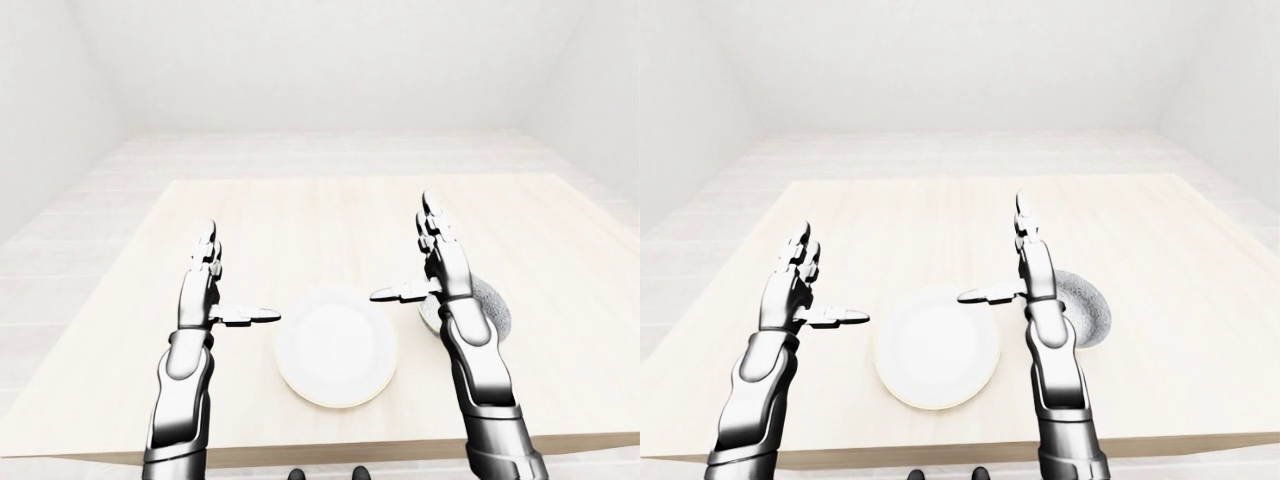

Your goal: Put the bowl on the plate.

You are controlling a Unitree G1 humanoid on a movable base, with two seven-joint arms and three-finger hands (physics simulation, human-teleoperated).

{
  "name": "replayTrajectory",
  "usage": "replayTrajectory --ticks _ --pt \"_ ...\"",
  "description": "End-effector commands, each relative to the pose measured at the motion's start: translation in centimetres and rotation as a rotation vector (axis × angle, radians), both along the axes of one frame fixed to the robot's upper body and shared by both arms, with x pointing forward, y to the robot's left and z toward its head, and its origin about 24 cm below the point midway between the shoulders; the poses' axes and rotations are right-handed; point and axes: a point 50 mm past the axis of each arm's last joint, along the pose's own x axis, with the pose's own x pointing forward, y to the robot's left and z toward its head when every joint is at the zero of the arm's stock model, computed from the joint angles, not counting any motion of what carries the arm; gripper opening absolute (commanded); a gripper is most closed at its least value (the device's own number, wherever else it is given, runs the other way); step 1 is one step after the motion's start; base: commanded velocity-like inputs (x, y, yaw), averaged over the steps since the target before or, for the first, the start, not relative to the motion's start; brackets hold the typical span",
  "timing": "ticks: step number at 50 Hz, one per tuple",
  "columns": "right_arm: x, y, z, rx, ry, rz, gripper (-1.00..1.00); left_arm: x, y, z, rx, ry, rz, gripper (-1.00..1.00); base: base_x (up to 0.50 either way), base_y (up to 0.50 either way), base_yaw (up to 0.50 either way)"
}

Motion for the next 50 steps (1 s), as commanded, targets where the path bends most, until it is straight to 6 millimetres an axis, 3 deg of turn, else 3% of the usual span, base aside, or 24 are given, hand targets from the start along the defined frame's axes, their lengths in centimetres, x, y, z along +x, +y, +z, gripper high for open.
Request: replayTrajectory --ticks 1,10,16,30,50 --pt "-0.3 -0.8 1.3 -0.082 -0.053 -0.025 1.00 0.0 0.0 0.0 0.012 0.003 -0.010 1.00 0.00 0.00 0.00" --pt "-1.7 -2.3 4.6 -0.234 -0.175 -0.032 1.00 -0.9 1.0 1.1 0.038 -0.039 -0.004 1.00 0.00 0.00 0.00" --pt "-2.7 -3.0 5.5 -0.339 -0.196 -0.020 1.00 -1.7 1.5 1.9 0.063 -0.069 -0.007 1.00 0.00 0.00 0.00" --pt "-3.6 -4.2 5.2 -0.475 -0.135 -0.005 1.00 -3.1 2.2 3.2 0.139 -0.105 -0.017 1.00 0.00 0.00 0.00" --pt "-2.4 -5.7 1.9 -0.628 0.063 -0.059 1.00 -4.0 3.0 1.7 0.132 -0.031 0.001 1.00 0.00 0.00 0.00"
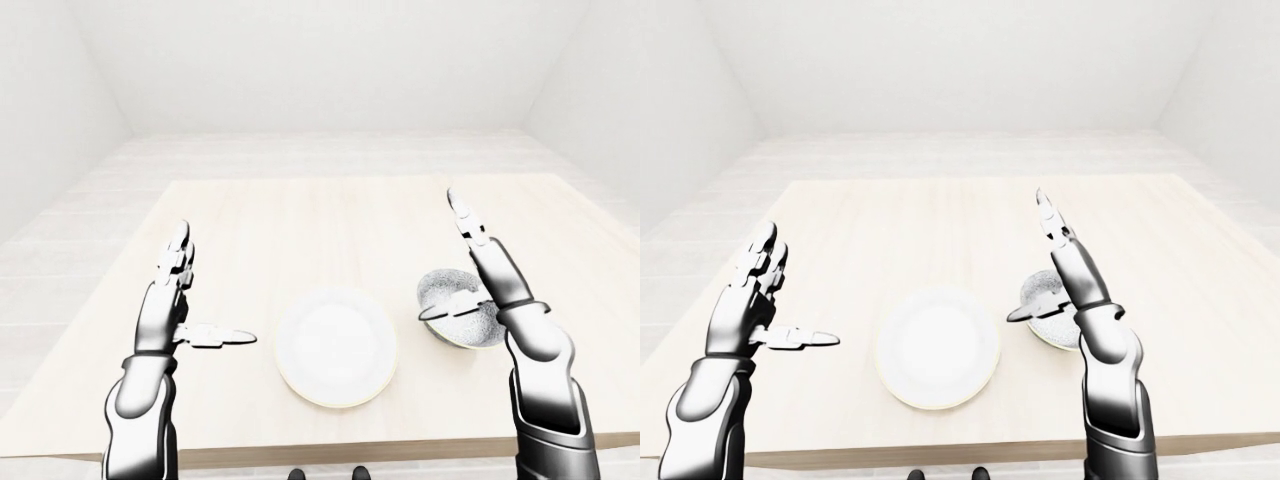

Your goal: Put the bowl on the plate.

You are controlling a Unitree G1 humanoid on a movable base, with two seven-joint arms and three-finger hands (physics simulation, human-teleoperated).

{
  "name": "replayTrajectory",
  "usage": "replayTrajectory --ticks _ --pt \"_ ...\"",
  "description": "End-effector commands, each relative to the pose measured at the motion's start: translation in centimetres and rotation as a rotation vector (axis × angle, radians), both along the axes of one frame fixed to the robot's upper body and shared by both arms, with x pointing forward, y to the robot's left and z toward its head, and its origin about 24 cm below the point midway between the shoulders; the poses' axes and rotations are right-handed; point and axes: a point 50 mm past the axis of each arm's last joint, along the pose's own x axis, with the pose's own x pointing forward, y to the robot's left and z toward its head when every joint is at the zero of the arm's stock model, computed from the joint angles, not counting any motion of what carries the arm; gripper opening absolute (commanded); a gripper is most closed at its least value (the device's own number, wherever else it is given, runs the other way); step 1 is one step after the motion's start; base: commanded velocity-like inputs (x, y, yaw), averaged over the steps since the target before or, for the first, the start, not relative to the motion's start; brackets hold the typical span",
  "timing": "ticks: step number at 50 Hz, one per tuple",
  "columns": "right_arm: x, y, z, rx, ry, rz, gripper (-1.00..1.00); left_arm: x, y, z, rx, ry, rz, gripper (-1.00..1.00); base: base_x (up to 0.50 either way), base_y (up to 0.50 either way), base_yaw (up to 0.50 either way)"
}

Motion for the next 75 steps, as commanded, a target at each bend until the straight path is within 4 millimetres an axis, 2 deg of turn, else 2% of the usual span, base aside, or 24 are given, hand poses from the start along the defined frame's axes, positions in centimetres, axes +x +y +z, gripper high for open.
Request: replayTrajectory --ticks 1,10,23,30,37,46,52,57,75 --pt "0.4 -0.9 -1.6 -0.110 0.105 -0.043 1.00 -0.3 0.5 -0.8 -0.002 0.040 0.013 1.00 0.00 0.00 0.00" --pt "0.5 -1.5 -2.2 -0.112 0.142 -0.065 1.00 -0.4 0.5 -1.0 -0.001 0.048 0.017 1.00 0.00 0.00 0.00" --pt "-0.6 -1.9 -4.5 -0.159 0.244 -0.100 1.00 0.0 0.7 -1.4 0.003 0.066 0.022 1.00 0.00 0.00 0.00" --pt "-0.8 -1.9 -4.9 -0.213 0.268 -0.118 1.00 0.1 0.7 -1.2 0.007 0.061 0.018 1.00 0.00 0.00 0.00" --pt "-0.8 -2.1 -5.1 -0.185 0.254 -0.155 1.00 0.1 0.7 -1.0 0.010 0.053 0.019 1.00 0.00 0.00 0.00" --pt "-0.7 -2.9 -6.4 -0.310 0.327 -0.197 1.00 0.2 0.6 -1.1 0.010 0.054 0.020 1.00 0.00 0.00 0.00" --pt "-0.7 -2.9 -6.7 -0.322 0.347 -0.194 1.00 0.3 0.7 -1.0 0.011 0.053 0.021 1.00 0.00 0.00 0.00" --pt "-0.8 -3.0 -7.7 -0.365 0.396 -0.204 1.00 0.4 0.7 -1.3 0.006 0.063 0.021 1.00 0.00 0.00 0.00" --pt "-1.7 -3.4 -9.8 -0.351 0.478 -0.231 1.00 0.3 0.8 -1.9 -0.001 0.089 0.025 1.00 0.00 0.00 0.00"
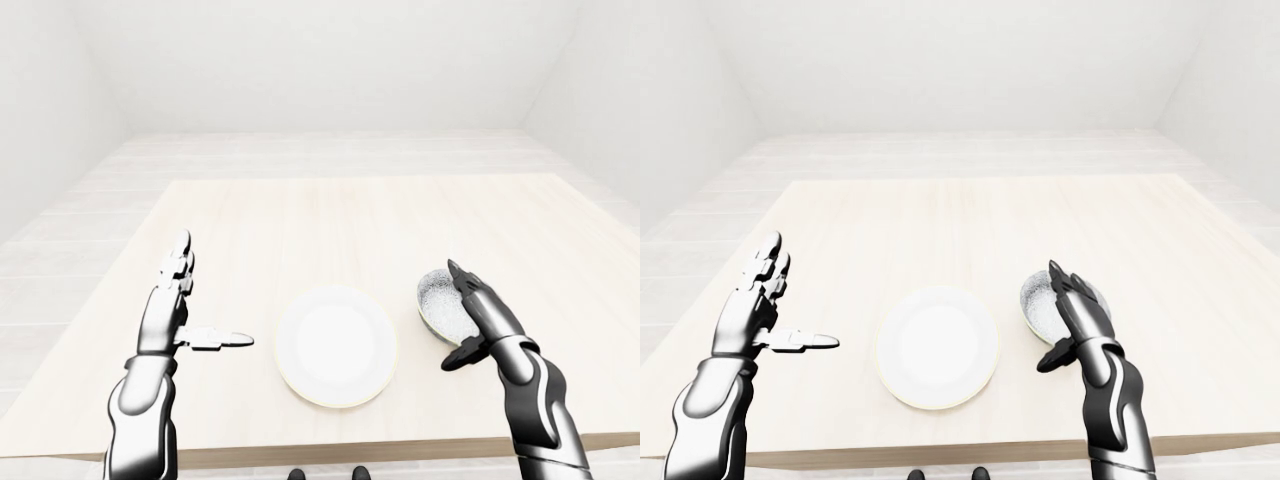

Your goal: Put the bowl on the plate.

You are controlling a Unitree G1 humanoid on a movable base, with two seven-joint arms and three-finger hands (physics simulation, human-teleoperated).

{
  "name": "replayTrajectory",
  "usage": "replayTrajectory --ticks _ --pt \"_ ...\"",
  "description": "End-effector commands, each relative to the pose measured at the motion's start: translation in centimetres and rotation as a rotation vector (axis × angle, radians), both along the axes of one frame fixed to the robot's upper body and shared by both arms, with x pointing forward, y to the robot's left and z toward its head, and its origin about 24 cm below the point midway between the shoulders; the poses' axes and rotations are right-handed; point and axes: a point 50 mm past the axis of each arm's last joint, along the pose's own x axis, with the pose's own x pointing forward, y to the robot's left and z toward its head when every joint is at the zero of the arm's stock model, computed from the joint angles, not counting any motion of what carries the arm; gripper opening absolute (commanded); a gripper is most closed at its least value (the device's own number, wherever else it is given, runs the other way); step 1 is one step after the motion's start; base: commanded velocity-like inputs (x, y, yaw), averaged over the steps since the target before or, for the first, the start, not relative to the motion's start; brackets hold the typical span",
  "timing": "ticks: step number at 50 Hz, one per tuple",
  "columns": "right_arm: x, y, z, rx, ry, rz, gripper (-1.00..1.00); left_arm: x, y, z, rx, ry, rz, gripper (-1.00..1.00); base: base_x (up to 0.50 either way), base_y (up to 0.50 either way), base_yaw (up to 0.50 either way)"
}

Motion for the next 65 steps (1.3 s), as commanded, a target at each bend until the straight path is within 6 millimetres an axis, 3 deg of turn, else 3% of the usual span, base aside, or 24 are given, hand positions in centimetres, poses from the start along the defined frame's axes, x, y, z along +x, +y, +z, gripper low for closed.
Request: replayTrajectory --ticks 1,40,65 --pt "-0.43 -0.02 -1.39 -0.029 0.068 -0.003 1.00 -0.07 0.04 -0.28 -0.002 0.013 -0.001 1.00 0.00 0.00 0.00" --pt "0.10 0.18 -0.79 -0.278 0.162 0.039 1.00 -0.32 0.12 -0.62 -0.009 0.027 0.002 1.00 0.00 0.00 0.00" --pt "-0.12 -0.13 -1.43 -0.304 0.218 0.026 1.00 -0.21 0.06 -0.49 -0.006 0.022 -0.003 1.00 0.00 0.00 0.00"
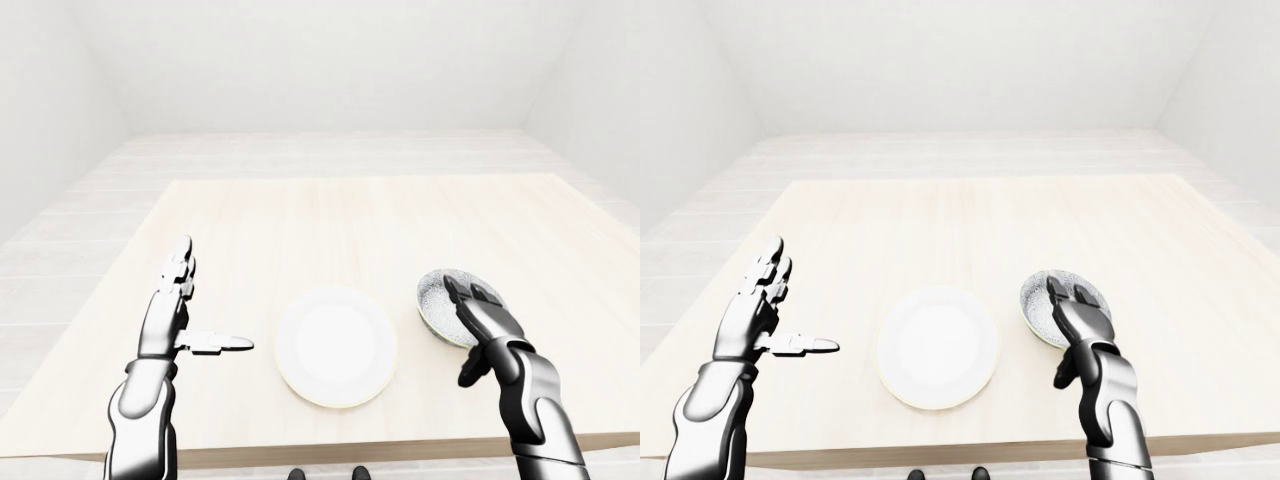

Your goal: Put the bowl on the plate.

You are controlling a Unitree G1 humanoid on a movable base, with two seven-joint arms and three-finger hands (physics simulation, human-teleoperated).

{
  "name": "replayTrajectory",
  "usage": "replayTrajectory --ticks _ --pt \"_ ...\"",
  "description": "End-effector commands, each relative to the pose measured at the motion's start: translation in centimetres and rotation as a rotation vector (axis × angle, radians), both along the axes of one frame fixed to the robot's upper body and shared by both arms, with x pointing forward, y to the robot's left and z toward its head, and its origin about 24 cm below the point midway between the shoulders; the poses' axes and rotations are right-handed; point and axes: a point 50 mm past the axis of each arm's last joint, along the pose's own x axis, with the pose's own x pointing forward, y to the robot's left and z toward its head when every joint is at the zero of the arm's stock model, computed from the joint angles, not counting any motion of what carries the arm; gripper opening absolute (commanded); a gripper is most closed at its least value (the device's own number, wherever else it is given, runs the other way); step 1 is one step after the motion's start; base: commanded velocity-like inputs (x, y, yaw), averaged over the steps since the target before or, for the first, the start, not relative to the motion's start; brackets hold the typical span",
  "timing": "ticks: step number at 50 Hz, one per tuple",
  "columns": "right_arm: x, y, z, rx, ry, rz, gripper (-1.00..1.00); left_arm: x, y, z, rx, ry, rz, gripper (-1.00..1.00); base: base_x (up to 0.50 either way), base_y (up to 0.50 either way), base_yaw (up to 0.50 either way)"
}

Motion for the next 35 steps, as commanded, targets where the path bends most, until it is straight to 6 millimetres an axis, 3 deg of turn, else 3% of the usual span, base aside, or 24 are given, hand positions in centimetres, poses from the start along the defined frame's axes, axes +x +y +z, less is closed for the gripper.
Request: replayTrajectory --ticks 1,8,11,18,21,24,31,32,33,35 --pt "-0.03 -0.09 -0.27 -0.026 0.027 -0.002 1.00 0.05 0.00 0.09 0.002 -0.003 -0.001 1.00 0.00 0.00 0.00" --pt "-0.13 -0.05 -0.31 -0.023 0.036 -0.002 1.00 -0.06 0.03 -0.17 -0.001 0.007 0.001 1.00 0.00 0.00 0.00" --pt "-0.21 -0.04 -0.20 -0.022 0.039 -0.002 0.69 -0.01 0.01 -0.07 -0.003 0.002 0.001 1.00 0.00 0.00 0.00" --pt "-0.17 0.02 -0.28 -0.008 0.043 -0.003 0.68 0.19 -0.04 0.11 -0.003 -0.006 -0.001 1.00 0.00 0.00 0.00" --pt "-0.15 0.07 -0.16 -0.014 0.052 0.003 0.48 0.27 -0.09 0.23 0.000 -0.011 -0.001 1.00 0.00 0.00 0.00" --pt "-0.10 0.09 -0.04 -0.014 0.056 0.005 0.05 0.30 -0.09 0.30 0.001 -0.014 0.000 1.00 0.00 0.00 0.00" --pt "0.03 0.12 0.05 -0.015 0.058 0.008 0.00 0.27 -0.07 0.41 0.001 -0.020 0.000 1.00 0.00 0.00 0.00" --pt "0.04 0.15 0.01 -0.015 0.063 0.012 -0.23 0.27 -0.08 0.47 0.001 -0.022 -0.001 1.00 0.00 0.00 0.00" --pt "0.10 0.23 0.05 -0.005 0.057 0.011 -0.72 0.29 -0.10 0.52 0.002 -0.024 -0.001 1.00 0.00 0.00 0.00" --pt "0.18 0.28 0.17 -0.002 0.050 0.013 -0.71 0.33 -0.12 0.62 0.003 -0.028 -0.002 1.00 0.00 0.00 0.00"
